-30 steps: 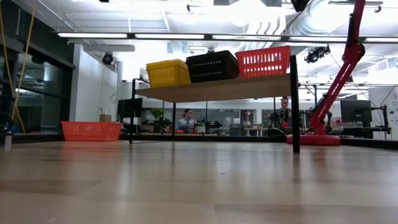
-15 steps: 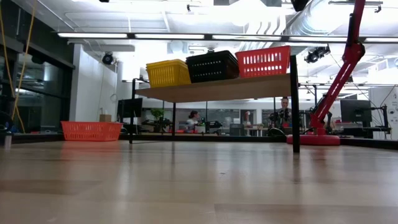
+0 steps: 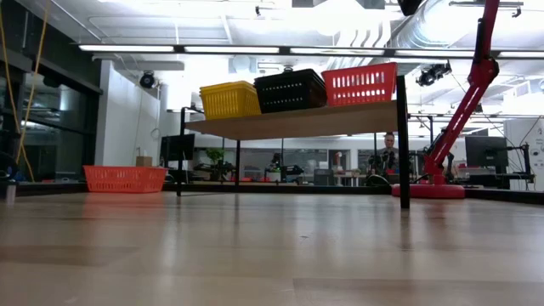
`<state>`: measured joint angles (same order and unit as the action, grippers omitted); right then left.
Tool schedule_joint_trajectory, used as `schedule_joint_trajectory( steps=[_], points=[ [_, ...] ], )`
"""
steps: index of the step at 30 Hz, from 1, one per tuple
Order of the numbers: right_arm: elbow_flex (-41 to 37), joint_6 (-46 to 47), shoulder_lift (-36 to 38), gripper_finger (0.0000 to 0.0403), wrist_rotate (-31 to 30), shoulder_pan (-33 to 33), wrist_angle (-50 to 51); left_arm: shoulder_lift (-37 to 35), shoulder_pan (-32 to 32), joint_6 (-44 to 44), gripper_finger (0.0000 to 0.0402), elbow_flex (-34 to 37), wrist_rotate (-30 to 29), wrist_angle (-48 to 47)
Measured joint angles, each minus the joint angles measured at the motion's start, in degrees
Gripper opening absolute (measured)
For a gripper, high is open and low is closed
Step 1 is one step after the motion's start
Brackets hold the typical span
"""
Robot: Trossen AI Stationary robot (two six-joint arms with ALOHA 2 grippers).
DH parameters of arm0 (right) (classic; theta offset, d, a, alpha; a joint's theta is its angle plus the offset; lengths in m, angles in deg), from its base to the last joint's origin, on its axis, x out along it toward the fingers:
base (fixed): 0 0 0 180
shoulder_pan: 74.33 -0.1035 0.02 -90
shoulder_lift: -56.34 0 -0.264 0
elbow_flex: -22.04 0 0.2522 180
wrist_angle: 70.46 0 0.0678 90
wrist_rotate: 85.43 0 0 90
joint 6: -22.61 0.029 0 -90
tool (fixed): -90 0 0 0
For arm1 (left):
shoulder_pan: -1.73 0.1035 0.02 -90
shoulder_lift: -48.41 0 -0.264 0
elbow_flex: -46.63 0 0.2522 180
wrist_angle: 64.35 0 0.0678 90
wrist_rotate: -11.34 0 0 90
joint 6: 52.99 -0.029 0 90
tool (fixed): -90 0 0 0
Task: Stack baskets on shelf by color
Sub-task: Stack the bottom orange bin on top of the orange bin on the shelf
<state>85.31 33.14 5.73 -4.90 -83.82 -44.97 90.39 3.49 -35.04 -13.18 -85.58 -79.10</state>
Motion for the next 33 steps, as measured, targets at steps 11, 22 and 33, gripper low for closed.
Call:
schedule_joint_trajectory(
  steps=[11, 22, 33],
  points=[
    [0.0, 0.0, 0.0, 0.0000, 0.0, 0.0, 0.0, 8.5, -16.2, 12.6, 0.0094, 0.0, 10.2, -7.4],
    [0.0, 0.0, 0.0, 0.0000, 0.0, 0.0, 0.0, 23.4, -41.5, 30.7, 0.0125, 0.0, 10.8, -21.9],
    [0.0, -0.1, 0.0, 0.0000, 0.0, 0.0, 0.1, 33.0, -55.4, 51.9, 0.0125, 0.0, 3.0, -27.5]
  ],
)
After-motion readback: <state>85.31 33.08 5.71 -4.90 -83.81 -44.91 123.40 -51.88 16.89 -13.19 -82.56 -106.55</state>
